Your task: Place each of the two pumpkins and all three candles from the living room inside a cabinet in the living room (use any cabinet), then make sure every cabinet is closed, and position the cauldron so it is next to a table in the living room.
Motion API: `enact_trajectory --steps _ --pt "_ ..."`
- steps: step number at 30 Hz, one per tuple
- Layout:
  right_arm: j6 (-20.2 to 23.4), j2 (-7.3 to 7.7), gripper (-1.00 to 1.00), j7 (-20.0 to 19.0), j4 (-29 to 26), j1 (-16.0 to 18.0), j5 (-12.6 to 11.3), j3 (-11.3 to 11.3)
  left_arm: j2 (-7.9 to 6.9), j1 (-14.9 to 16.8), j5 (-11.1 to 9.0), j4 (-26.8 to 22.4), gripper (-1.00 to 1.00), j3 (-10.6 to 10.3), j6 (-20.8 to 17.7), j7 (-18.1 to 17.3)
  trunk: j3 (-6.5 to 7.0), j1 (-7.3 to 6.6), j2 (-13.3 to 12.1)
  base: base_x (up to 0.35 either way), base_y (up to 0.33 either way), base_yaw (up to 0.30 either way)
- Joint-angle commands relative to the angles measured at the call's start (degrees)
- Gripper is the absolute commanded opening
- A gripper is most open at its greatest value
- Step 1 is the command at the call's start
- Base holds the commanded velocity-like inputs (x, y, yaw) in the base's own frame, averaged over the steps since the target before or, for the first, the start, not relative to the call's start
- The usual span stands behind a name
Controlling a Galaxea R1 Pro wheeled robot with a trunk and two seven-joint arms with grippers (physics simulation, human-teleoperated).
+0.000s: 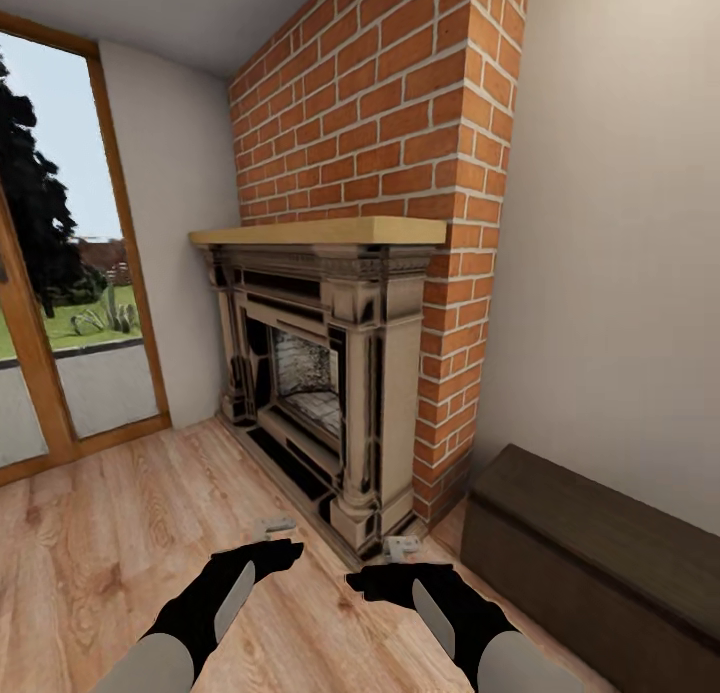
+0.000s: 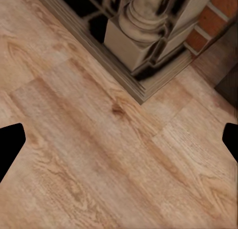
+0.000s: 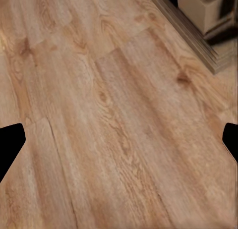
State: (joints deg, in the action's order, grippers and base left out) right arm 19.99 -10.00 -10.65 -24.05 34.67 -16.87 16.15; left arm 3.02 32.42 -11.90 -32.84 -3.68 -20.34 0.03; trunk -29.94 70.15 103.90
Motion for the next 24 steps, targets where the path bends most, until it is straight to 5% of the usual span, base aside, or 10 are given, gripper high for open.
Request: enact_trajectory --steps 1,20,24 --pt "0.22 0.00 1.00 0.01 -0.03 0.05 -0.17 0.11 -0.03 0.01 -0.41 -0.11 1.00 -0.09 -0.31 0.04 -0.20 0.22 0.43 0.000 0.000 -0.281" --pt "-0.22 0.00 1.00 0.01 -0.03 0.05 -0.18 0.04 -0.03 0.00 -0.32 -0.11 1.00 -0.10 -0.31 0.04 -2.77 4.39 8.05 0.000 0.000 -0.280" --pt "-0.22 0.00 1.00 0.01 -0.03 0.05 -0.18 0.04 -0.03 0.01 -0.32 -0.10 1.00 -0.10 -0.31 -0.01 -2.59 4.39 8.05 0.000 0.000 -0.280"
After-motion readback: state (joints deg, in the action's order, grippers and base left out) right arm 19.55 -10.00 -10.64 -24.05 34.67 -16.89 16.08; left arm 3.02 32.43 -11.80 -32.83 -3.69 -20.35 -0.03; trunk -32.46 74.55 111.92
